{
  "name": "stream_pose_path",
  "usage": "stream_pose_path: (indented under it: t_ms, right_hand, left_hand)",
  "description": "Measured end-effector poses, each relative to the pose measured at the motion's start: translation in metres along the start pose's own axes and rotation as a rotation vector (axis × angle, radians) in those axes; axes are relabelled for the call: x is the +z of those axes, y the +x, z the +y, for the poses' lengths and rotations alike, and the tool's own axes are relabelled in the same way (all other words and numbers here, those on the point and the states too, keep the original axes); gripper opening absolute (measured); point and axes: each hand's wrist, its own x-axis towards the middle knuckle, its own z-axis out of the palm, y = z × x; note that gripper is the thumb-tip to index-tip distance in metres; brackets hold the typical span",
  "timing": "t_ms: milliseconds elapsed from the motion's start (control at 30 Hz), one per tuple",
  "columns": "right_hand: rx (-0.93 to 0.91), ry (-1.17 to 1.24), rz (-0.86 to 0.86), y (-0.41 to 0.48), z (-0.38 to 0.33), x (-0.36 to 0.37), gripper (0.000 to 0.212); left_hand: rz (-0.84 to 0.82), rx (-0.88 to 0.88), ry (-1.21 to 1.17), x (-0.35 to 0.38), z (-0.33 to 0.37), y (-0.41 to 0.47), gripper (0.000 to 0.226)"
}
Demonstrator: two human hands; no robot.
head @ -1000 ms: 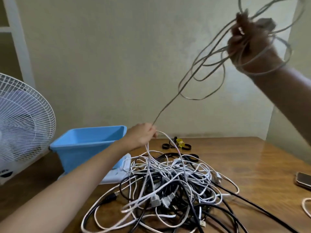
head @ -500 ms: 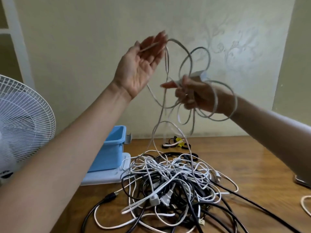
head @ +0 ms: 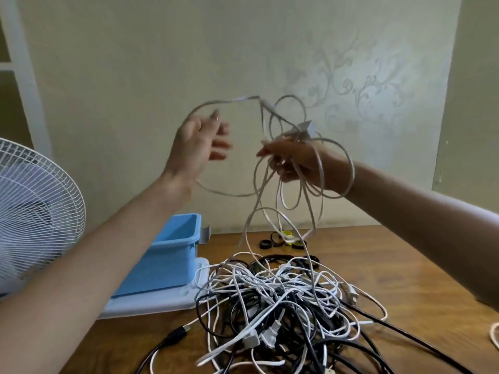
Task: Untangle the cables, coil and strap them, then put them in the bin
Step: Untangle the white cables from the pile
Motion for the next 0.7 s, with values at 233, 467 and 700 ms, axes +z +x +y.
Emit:
stream_pose_path:
  t_ms: [233, 467, 700]
  right_hand:
    - [-0.224, 0.398, -0.055, 0.019, -0.051, 0.014, 0.026]
    - [-0.407, 0.832, 0.063, 0.026, -0.083, -0.019, 0.05]
    - [-0.078, 0.186, 0.225, 0.021, -0.034, -0.022, 0.025]
  left_hand:
    - [-0.337, 0.161, 0.5, 0.015, -0.035, -0.025, 0.024]
    - [-0.537, -0.164, 0.987, -0.012, -0.086, -0.025, 0.039]
    - [-0.182, -0.288, -0.613, -0.019, -0.027, 0.006, 0.046]
